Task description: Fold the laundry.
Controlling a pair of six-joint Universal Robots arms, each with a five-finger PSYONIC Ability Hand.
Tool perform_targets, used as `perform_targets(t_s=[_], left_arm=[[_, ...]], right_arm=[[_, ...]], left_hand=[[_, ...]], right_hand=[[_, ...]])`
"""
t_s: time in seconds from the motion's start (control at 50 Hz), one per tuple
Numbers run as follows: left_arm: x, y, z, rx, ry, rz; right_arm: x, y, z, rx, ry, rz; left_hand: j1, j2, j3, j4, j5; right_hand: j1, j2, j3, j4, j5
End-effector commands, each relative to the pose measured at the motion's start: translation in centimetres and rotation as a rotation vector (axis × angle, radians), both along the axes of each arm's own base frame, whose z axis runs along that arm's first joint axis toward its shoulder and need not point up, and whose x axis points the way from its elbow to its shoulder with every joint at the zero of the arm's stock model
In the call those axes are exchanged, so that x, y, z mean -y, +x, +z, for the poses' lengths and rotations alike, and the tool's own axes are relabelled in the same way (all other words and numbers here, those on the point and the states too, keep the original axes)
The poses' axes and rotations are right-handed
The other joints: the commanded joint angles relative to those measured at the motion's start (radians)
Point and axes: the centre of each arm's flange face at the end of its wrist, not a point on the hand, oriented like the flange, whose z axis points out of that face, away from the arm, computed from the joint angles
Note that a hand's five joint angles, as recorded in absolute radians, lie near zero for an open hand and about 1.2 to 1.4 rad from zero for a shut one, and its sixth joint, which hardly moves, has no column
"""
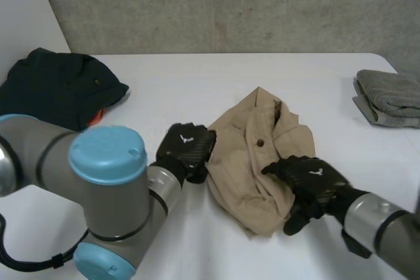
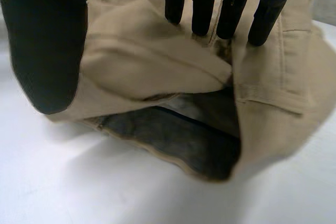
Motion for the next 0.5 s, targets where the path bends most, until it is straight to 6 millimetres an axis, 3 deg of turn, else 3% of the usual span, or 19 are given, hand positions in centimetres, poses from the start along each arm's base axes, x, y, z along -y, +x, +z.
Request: perform_targets(t_s=[0.02,0.06,0.12,0.18,0.26,0.28,0.3,0.34,0.36,0.44,0.5], left_arm=[[-0.1,0.5,2.4,-0.037,-0.044,0.008],[0.0,0.7,3.4,-0.053,-0.060,0.016],[0.1,1.1,5.1,-0.080,-0.094,0.025],[0.1,1.6,8.3,-0.136,-0.165,0.035],[-0.6,2.5,14.1,-0.216,-0.322,0.039],[-0.8,2.8,15.4,-0.232,-0.358,0.043],[-1.4,3.4,17.9,-0.259,-0.432,0.049],[-2.0,4.0,20.0,-0.281,-0.497,0.054],[-2.8,4.6,22.1,-0.303,-0.562,0.060],[-4.9,6.2,26.9,-0.376,-0.693,0.071],[-6.2,7.1,29.1,-0.424,-0.754,0.076]], right_arm=[[1.1,1.6,-1.3,-0.022,-0.061,-0.051],[2.3,1.3,-0.8,-0.042,-0.109,-0.127],[3.7,1.2,0.4,-0.052,-0.166,-0.196],[4.3,1.5,2.0,-0.046,-0.227,-0.207],[4.3,1.8,10.0,0.028,-0.455,-0.199],[3.8,1.5,13.3,0.041,-0.540,-0.198],[3.5,1.4,14.9,0.044,-0.574,-0.195],[2.7,1.1,17.7,0.055,-0.630,-0.183],[1.9,0.9,20.4,0.063,-0.684,-0.163],[0.1,0.7,25.0,0.087,-0.746,-0.101],[-0.4,0.4,27.1,0.093,-0.766,-0.086]], left_hand=[[0.244,0.200,0.205,0.201,0.247],[0.244,0.200,0.205,0.201,0.247],[0.244,0.200,0.205,0.201,0.247],[0.244,0.200,0.205,0.201,0.247],[0.244,0.200,0.205,0.201,0.247],[0.244,0.200,0.205,0.201,0.247],[0.244,0.200,0.205,0.201,0.247],[0.244,0.200,0.205,0.201,0.247],[0.244,0.200,0.205,0.201,0.247],[0.244,0.200,0.205,0.201,0.247],[0.244,0.200,0.205,0.201,0.247]], right_hand=[[0.746,0.755,0.754,0.752,0.749],[1.027,1.036,1.035,1.033,1.030],[1.028,1.038,1.036,1.034,1.032],[1.028,1.038,1.036,1.034,1.032],[1.028,1.038,1.036,1.034,1.032],[1.028,1.038,1.036,1.034,1.032],[1.028,1.038,1.036,1.034,1.032],[1.028,1.038,1.036,1.034,1.032],[1.028,1.038,1.036,1.034,1.032],[1.028,1.038,1.036,1.034,1.032],[1.028,1.038,1.036,1.034,1.032]])
